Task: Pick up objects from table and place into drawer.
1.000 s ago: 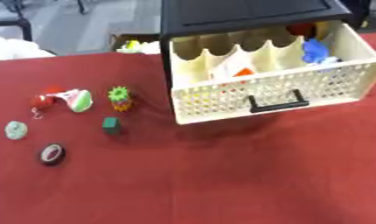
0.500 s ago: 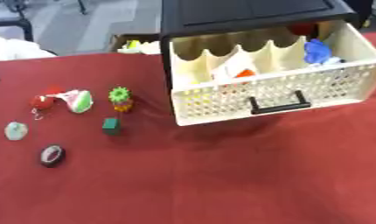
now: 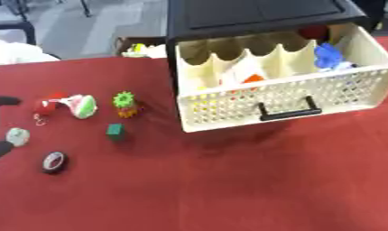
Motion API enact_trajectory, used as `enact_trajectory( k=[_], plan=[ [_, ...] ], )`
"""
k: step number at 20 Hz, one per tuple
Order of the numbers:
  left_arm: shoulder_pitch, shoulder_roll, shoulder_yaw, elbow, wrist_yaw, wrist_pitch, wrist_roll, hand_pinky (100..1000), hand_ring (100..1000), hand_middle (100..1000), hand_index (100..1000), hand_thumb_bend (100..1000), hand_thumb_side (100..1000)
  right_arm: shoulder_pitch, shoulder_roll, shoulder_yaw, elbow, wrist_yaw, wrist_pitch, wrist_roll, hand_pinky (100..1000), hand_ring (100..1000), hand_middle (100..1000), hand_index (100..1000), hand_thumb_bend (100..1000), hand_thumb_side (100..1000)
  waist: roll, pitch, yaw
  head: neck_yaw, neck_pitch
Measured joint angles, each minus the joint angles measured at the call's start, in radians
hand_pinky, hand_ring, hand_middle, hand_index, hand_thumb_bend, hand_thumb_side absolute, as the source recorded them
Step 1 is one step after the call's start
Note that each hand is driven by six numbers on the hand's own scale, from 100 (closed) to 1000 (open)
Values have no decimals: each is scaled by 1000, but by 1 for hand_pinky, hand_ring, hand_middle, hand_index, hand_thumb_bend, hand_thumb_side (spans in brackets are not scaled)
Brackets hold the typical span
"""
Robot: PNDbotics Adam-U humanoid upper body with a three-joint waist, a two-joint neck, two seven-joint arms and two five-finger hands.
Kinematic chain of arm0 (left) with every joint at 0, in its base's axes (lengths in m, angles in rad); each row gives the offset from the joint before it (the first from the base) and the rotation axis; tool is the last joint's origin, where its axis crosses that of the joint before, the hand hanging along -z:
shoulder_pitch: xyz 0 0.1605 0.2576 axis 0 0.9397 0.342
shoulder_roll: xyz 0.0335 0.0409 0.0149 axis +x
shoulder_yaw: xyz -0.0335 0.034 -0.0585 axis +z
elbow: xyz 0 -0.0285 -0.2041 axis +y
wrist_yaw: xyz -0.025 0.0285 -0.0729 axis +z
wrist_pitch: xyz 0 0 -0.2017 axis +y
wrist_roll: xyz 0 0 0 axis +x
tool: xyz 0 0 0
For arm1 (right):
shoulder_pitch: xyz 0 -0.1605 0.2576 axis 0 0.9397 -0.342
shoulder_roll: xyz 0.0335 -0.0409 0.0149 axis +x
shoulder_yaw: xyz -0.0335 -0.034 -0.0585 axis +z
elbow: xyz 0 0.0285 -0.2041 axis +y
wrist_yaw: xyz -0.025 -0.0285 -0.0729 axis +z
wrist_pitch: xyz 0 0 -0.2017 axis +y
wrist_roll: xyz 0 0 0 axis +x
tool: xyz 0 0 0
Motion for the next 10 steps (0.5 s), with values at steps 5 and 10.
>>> enact_trajectory(
  k=[5,10],
  plan=[
    [-16,-10,-42,30,11,1,-14,517,526,607,990,379,925,-8,0,0,0,0,4,4,389,502,499,779,100,1000,1,0,-4,0,-2],
    [-38,-21,-73,56,4,-14,-74,555,620,745,1000,473,955,-8,0,0,0,-3,8,7,388,502,497,777,100,1000,1,0,-6,2,-8]
  ],
)
